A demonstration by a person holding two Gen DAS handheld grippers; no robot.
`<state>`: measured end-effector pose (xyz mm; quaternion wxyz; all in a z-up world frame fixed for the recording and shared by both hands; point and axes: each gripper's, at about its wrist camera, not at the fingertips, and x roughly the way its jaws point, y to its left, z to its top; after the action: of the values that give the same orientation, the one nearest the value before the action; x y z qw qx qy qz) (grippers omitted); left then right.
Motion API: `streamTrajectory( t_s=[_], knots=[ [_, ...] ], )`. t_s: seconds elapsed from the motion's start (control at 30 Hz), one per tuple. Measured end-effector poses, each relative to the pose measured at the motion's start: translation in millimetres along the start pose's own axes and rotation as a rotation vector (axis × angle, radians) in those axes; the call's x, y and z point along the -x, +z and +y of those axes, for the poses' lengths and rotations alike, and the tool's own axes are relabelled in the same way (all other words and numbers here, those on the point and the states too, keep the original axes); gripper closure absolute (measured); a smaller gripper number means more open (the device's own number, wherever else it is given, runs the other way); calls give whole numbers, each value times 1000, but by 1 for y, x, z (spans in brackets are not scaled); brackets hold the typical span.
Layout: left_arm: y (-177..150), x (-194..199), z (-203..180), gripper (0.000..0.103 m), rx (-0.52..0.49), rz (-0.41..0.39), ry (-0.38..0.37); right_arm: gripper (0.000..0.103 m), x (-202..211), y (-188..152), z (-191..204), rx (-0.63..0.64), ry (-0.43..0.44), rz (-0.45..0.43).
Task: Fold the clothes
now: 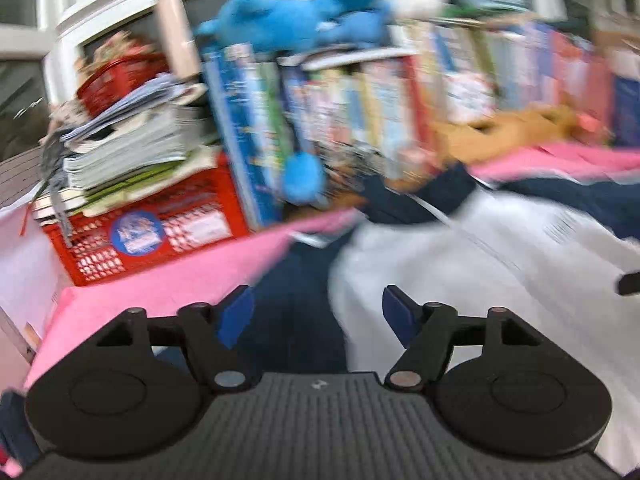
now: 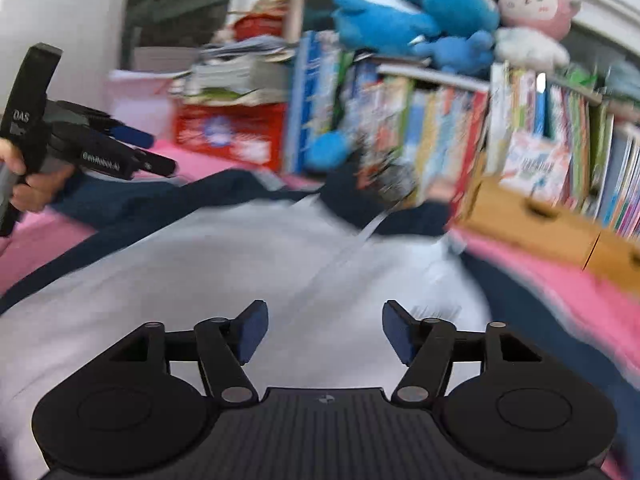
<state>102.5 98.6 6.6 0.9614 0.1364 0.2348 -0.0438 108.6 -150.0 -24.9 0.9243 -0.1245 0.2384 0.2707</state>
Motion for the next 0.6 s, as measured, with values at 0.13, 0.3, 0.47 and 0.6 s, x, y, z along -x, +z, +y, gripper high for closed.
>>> streamTrajectory(
  t_s=[0.13, 0.3, 0.47, 0.6],
  knots=[
    [-43, -4, -25, 33, -111, 129, 102, 36, 28, -45, -6, 24, -88, 88],
    [-47, -6, 16, 31, 29, 204, 291, 31, 84, -72, -81, -176, -391, 127],
    [-21, 20, 13, 32, 96, 104, 319, 22, 149, -89, -163, -503, -623, -43],
    [-9, 29, -10, 30, 170, 71, 167, 19, 170, -120, -247, -889, -764, -152]
  ],
)
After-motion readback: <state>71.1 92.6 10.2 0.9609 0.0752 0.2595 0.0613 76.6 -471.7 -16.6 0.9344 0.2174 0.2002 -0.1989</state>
